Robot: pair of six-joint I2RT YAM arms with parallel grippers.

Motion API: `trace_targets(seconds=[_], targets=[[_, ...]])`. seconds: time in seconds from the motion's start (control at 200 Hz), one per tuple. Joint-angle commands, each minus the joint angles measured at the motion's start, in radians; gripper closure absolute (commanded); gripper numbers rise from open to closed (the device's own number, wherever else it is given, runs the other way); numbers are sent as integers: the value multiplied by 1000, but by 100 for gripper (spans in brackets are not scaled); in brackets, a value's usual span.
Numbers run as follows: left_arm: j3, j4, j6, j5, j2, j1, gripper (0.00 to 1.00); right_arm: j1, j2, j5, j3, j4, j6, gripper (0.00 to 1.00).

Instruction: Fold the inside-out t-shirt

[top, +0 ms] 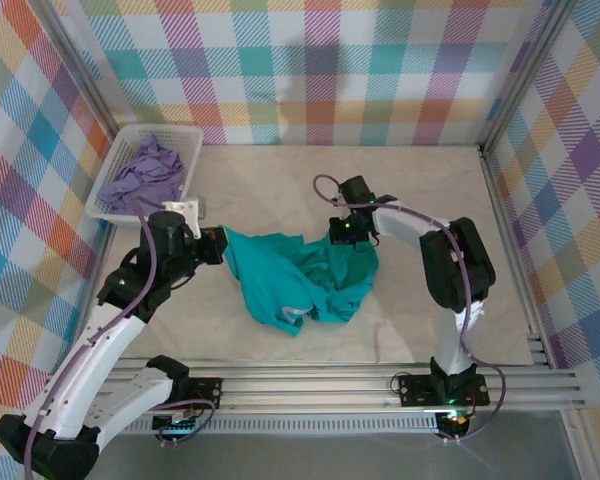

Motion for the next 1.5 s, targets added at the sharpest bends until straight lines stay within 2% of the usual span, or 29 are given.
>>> trace_targets(seconds=[0.0,0.11,0.225,0.475,0.605,0.68,0.755,0.85,0.94,1.03,1.11,1.235,1.405,1.495], targets=[[124,-17,-17,20,4,76,100,-101,-224,-47,40,8,-31,100],[271,-34,-22,47,26,165,100,-202,-465,-113,7,1,3,100],[402,-30,-14,76,62,238,100,-267,-637,-106,16,-41,10,100],[570,-47,57,73,116,340,100,-321,-753,-58,32,-90,3,100],[519,-79,114,64,95,348,100,-322,-738,-107,-45,-105,54,100],[447,-96,138,63,70,350,100,-321,-717,-133,-142,-58,97,95],[342,-115,136,69,38,350,100,-324,-656,-102,-226,-14,117,91],[158,-95,126,149,-9,350,100,-328,-542,-35,-269,-19,113,83],[13,-80,95,225,-53,350,100,-279,-540,-19,-351,27,103,73],[-76,-47,59,273,-95,349,100,-131,-550,51,-397,1,67,60],[-104,-41,51,287,-104,349,100,-30,-518,46,-405,-51,84,54],[-100,-56,51,281,-92,350,100,75,-510,86,-453,-76,134,51],[-92,-46,49,284,-89,350,100,133,-460,167,-503,-108,181,53],[-89,-46,48,283,-85,350,100,166,-433,168,-523,-79,213,54]])
